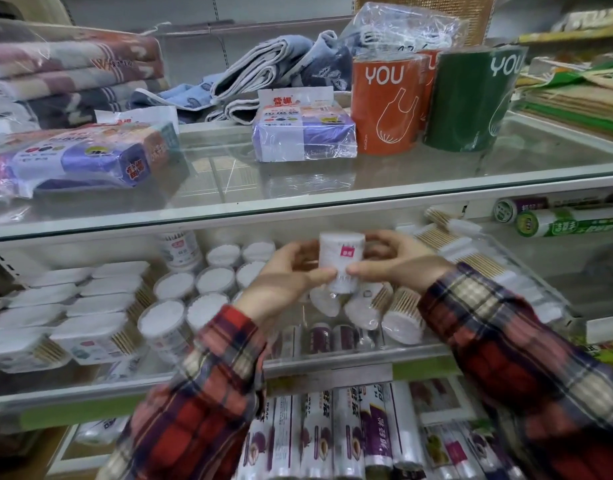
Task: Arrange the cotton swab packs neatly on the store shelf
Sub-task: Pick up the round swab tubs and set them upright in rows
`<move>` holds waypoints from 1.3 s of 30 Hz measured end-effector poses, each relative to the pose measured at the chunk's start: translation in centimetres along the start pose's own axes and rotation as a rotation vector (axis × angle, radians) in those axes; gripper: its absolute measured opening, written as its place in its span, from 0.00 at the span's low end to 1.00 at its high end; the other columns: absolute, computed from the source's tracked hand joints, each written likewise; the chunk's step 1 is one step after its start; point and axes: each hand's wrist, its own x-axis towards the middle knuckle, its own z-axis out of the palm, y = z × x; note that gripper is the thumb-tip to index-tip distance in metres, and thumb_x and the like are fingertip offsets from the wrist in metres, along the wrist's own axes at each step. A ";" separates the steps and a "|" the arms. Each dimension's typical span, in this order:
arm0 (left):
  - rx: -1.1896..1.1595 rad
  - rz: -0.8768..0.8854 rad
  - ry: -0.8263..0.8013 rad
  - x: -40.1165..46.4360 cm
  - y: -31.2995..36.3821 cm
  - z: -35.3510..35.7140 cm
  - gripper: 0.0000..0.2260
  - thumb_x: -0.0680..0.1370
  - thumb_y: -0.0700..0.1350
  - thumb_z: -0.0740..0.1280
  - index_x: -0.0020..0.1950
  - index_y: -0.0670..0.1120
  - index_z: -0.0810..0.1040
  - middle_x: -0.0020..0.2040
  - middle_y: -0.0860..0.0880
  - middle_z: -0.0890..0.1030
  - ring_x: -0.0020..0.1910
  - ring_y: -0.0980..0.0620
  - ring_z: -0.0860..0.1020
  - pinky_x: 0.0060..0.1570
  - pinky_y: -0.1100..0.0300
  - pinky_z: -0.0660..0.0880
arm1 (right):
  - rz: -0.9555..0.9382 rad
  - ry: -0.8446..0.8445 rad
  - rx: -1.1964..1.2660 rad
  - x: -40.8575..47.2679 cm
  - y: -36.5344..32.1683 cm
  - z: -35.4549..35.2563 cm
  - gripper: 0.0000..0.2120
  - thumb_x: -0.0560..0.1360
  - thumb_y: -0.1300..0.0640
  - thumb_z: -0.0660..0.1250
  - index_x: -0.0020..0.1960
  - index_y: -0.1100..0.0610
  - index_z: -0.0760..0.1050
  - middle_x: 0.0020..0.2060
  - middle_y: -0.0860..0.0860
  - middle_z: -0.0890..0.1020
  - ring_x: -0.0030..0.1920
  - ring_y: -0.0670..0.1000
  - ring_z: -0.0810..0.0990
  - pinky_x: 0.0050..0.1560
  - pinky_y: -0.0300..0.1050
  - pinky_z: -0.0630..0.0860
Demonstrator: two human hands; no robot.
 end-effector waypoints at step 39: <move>0.139 -0.414 0.092 10.5 -1.3 -1.1 0.12 0.81 0.49 0.59 0.47 0.44 0.77 0.38 0.47 0.80 0.34 0.52 0.77 0.33 0.62 0.73 | 0.063 0.060 -1.071 13.7 4.2 1.4 0.12 0.69 0.50 0.70 0.47 0.57 0.81 0.43 0.54 0.83 0.43 0.55 0.80 0.44 0.41 0.73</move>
